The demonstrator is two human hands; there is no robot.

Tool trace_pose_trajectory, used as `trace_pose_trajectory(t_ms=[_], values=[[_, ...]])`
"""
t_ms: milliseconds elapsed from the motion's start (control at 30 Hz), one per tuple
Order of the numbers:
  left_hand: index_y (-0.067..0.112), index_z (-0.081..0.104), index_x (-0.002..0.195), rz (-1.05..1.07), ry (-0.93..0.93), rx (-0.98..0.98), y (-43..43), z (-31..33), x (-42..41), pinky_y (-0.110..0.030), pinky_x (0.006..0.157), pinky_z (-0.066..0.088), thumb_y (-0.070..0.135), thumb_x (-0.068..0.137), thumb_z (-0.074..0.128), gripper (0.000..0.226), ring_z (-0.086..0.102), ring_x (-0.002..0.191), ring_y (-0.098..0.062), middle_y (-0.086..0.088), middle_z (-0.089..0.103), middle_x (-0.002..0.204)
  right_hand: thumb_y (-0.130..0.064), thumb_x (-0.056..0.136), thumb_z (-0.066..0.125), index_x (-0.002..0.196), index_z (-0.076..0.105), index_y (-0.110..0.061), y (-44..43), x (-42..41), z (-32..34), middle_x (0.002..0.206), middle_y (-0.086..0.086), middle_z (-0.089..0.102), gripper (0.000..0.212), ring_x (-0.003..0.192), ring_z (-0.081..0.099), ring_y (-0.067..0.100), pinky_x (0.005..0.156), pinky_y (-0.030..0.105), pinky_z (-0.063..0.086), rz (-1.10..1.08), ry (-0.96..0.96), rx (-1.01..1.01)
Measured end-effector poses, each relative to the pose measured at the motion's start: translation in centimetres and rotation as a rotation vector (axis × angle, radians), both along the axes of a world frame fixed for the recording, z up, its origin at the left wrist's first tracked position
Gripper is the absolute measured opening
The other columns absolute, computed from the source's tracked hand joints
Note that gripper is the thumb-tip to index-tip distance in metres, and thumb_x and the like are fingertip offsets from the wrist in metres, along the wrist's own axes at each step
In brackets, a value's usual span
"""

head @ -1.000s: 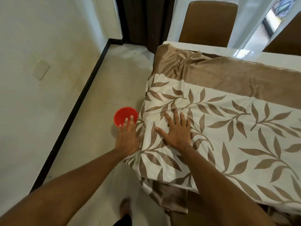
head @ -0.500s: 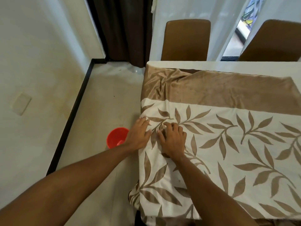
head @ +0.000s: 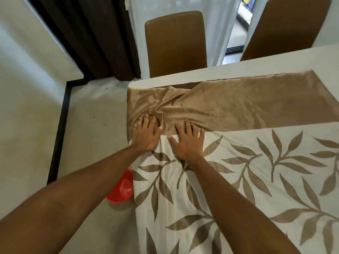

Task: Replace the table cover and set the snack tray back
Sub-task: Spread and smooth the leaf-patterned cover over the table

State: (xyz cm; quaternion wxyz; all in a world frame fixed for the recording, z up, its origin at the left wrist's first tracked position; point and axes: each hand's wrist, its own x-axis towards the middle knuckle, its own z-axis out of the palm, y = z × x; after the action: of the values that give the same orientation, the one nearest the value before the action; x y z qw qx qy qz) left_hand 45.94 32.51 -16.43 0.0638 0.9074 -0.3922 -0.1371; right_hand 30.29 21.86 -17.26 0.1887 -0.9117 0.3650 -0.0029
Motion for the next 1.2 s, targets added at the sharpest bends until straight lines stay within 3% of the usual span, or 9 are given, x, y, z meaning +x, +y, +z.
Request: trace_pose_trajectory(t_ms=[200, 300, 400, 500, 567, 633, 800, 933, 1200], values=[[0.015, 0.013, 0.160, -0.019, -0.011, 0.055, -1.4, 0.5, 5.0, -0.046, 0.125, 0.005, 0.058, 0.102, 0.025, 0.073, 0.004, 0.154, -0.034, -0.013, 0.004, 0.168, -0.083, 0.091, 0.021, 0.161, 0.009, -0.041, -1.3, 3.5, -0.2, 0.172, 0.004, -0.002, 0.082, 0.157, -0.009, 0.026, 0.122, 0.059, -0.010, 0.044, 0.060, 0.011], [0.011, 0.013, 0.159, 0.011, -0.024, 0.057, -2.2, 0.5, 7.5, -0.046, 0.125, 0.008, 0.059, 0.101, 0.027, 0.076, 0.006, 0.153, -0.034, -0.016, 0.007, 0.167, -0.085, 0.089, 0.022, 0.160, 0.014, -0.042, -1.6, 6.0, -0.3, 0.172, 0.003, 0.001, 0.083, 0.157, -0.006, 0.027, 0.123, 0.058, -0.009, 0.014, 0.060, 0.017], [0.009, 0.035, 0.147, -0.008, -0.120, 0.081, -3.4, 1.3, 9.0, -0.050, 0.119, 0.021, 0.054, 0.097, 0.036, 0.068, 0.027, 0.144, -0.035, -0.020, 0.032, 0.155, -0.086, 0.087, 0.027, 0.151, 0.034, -0.040, -2.3, 8.6, 0.0, 0.165, 0.006, 0.024, 0.080, 0.151, 0.019, 0.031, 0.122, 0.056, 0.012, -0.040, -0.008, -0.004], [0.016, 0.049, 0.126, 0.006, -0.187, -0.020, -4.4, 2.5, 11.2, -0.048, 0.102, 0.036, 0.048, 0.092, 0.046, 0.047, 0.042, 0.124, -0.031, -0.012, 0.047, 0.134, -0.077, 0.092, 0.034, 0.138, 0.046, -0.032, -3.6, 11.3, 0.5, 0.142, 0.006, 0.045, 0.065, 0.129, 0.043, 0.031, 0.107, 0.049, 0.034, -0.103, -0.104, -0.094], [0.018, 0.044, 0.139, -0.089, -0.146, -0.121, -5.1, 2.6, 12.8, -0.051, 0.106, 0.035, 0.044, 0.097, 0.044, 0.050, 0.039, 0.133, -0.031, -0.012, 0.042, 0.145, -0.067, 0.097, 0.037, 0.137, 0.045, -0.032, -4.8, 13.1, 0.9, 0.141, 0.005, 0.045, 0.053, 0.129, 0.043, 0.029, 0.107, 0.050, 0.035, -0.161, -0.128, -0.101], [0.022, 0.033, 0.152, -0.229, -0.107, -0.168, -5.9, 2.1, 14.4, -0.051, 0.112, 0.031, 0.045, 0.101, 0.038, 0.056, 0.031, 0.144, -0.029, -0.008, 0.032, 0.158, -0.061, 0.100, 0.037, 0.139, 0.044, -0.032, -5.6, 15.1, 0.9, 0.149, 0.006, 0.042, 0.049, 0.136, 0.039, 0.030, 0.114, 0.054, 0.031, -0.210, -0.123, -0.099], [0.028, 0.010, 0.160, -0.229, -0.004, -0.002, -8.5, 0.0, 17.9, -0.052, 0.124, 0.011, 0.063, 0.101, 0.020, 0.069, 0.008, 0.154, -0.033, -0.009, 0.007, 0.168, -0.072, 0.098, 0.022, 0.158, 0.024, -0.042, -7.7, 18.3, 0.3, 0.171, 0.004, 0.008, 0.067, 0.157, 0.002, 0.031, 0.121, 0.062, -0.010, -0.222, 0.047, -0.005], [0.019, -0.005, 0.160, -0.213, -0.033, 0.028, -8.9, -1.3, 19.7, -0.051, 0.125, 0.001, 0.070, 0.097, 0.011, 0.082, -0.006, 0.155, -0.030, -0.010, -0.007, 0.168, -0.082, 0.092, 0.020, 0.160, 0.015, -0.043, -9.0, 20.4, 0.2, 0.172, 0.004, -0.002, 0.079, 0.157, -0.006, 0.031, 0.121, 0.063, -0.010, -0.209, 0.107, 0.002], [0.013, 0.002, 0.160, -0.059, -0.019, 0.028, -9.3, -0.8, 23.1, -0.049, 0.125, 0.000, 0.067, 0.099, 0.014, 0.083, -0.003, 0.155, -0.031, -0.012, 0.001, 0.168, -0.086, 0.088, 0.013, 0.161, 0.000, -0.044, -9.4, 24.1, 0.3, 0.171, 0.004, -0.013, 0.085, 0.156, -0.014, 0.034, 0.119, 0.067, -0.012, -0.136, 0.149, -0.006]])
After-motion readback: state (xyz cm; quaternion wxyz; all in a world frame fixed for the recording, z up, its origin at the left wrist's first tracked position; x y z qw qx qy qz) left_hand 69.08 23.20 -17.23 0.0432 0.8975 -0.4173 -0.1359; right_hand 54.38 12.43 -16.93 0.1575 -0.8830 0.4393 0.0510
